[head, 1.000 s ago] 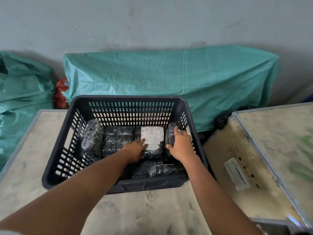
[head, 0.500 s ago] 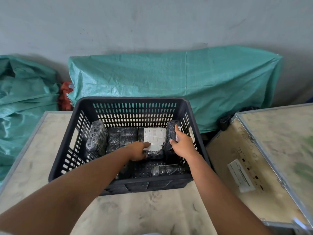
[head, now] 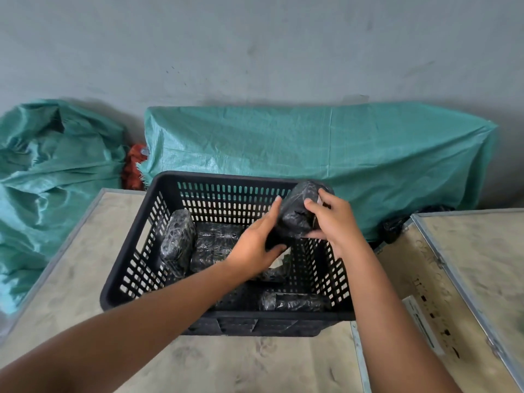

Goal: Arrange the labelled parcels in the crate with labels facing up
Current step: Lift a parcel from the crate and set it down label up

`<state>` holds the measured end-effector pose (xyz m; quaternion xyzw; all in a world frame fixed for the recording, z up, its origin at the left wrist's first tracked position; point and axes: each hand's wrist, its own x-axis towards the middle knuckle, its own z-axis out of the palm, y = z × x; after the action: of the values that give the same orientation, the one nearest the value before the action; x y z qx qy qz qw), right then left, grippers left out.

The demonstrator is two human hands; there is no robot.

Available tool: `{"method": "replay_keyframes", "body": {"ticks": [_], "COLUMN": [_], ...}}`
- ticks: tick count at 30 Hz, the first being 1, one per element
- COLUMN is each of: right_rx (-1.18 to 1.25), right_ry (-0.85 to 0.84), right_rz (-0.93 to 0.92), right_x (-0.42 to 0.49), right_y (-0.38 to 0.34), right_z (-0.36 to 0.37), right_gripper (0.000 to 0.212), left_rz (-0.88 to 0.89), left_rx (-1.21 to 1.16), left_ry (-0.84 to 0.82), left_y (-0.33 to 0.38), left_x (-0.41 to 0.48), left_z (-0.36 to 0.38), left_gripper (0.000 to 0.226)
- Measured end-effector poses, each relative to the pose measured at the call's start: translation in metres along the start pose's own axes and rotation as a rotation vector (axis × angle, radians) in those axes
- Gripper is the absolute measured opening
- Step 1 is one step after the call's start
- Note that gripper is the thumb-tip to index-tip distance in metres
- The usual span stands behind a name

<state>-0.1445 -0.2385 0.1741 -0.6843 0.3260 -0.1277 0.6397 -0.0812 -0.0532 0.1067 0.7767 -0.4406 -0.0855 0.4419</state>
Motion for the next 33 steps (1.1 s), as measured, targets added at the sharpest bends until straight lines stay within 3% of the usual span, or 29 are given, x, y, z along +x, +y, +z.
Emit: {"method": "replay_keyframes", "body": {"ticks": [2,6,10,14,16,20,23,28,33], "right_rx": [0.105,0.166,0.267,0.38,0.327,-0.023,-0.18,-0.163,-0.279], "right_ry": [-0.048,-0.067,-0.048,-0.177,-0.217,-0.078,-0.039,-0.303,-0.322], "right_rz": [-0.003,-0.016,0.021,0.042,-0.029,-0.291,-0.455,-0.394,-0.278], "right_x": [-0.002,-0.008,-0.012,-0.021,-0.024,-0.026,-0.028,-0.03,-0.017], "right_y": [-0.01,-0.015,-0.019,-0.025,-0.022,-0.001,0.017,0.021,0.025], "right_z": [0.004,0.013,0.021,0.018,0.014,0.008,0.007,0.008,0.008], "right_gripper": [0.064,0.058,0.057,0.052,0.046,0.033,0.044,0.078,0.091], "left_rz": [0.016,0.004,0.079,0.124,0.111,-0.026,-0.042,-0.119,-0.276], "left_rx": [-0.057,-0.132,0.031,0.047,-0.037,-0.243,-0.38,-0.862,-0.792], "left_ry": [0.081,0.077,0.009,0.136,0.15,0.139,0.145,0.127,0.016], "left_y": [0.002,0.002,0.009,0.008,0.004,0.003,0.008,0.013,-0.004], "left_x": [0.003,0.001,0.002,0.004,0.003,0.0,0.002,0.01,0.019], "left_z": [-0.014,-0.036,-0.035,-0.04,-0.051,-0.069,-0.079,-0.092,-0.084], "left_gripper": [0.116,0.115,0.118,0.113,0.109,0.088,0.077,0.057,0.053]}}
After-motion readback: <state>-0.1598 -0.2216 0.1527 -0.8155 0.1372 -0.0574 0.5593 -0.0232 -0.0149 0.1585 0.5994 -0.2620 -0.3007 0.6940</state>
